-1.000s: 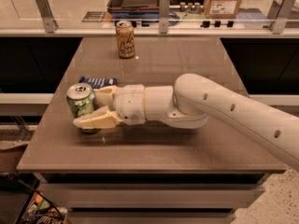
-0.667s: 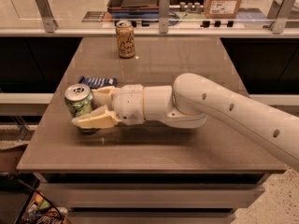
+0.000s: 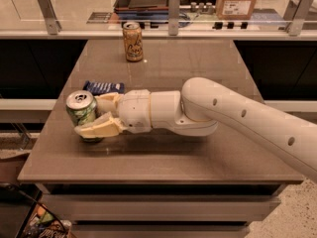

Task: Pick green can

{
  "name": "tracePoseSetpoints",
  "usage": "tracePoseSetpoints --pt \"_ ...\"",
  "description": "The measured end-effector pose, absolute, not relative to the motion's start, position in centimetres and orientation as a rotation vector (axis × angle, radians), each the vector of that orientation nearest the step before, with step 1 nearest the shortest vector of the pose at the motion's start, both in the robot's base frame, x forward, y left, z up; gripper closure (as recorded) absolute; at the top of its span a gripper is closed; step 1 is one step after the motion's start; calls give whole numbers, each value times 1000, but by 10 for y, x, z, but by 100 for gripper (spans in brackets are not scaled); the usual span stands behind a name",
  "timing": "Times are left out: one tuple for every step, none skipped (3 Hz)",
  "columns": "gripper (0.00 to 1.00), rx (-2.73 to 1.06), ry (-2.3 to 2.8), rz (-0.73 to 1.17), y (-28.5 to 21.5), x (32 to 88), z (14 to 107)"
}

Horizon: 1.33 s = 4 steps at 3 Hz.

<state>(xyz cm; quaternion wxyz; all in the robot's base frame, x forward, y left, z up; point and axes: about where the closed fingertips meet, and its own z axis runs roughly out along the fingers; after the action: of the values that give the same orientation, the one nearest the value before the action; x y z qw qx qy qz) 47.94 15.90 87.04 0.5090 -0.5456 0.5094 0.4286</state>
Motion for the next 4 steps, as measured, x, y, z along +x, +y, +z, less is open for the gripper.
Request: tracePoseSetpoints --pt "100 -1303 1225 1041 157 481 877" --pt "100 -1272 1240 1030 148 484 888" --pt "100 -1254 1267 997 139 486 903" --pt "100 -1244 1292 899 119 484 942"
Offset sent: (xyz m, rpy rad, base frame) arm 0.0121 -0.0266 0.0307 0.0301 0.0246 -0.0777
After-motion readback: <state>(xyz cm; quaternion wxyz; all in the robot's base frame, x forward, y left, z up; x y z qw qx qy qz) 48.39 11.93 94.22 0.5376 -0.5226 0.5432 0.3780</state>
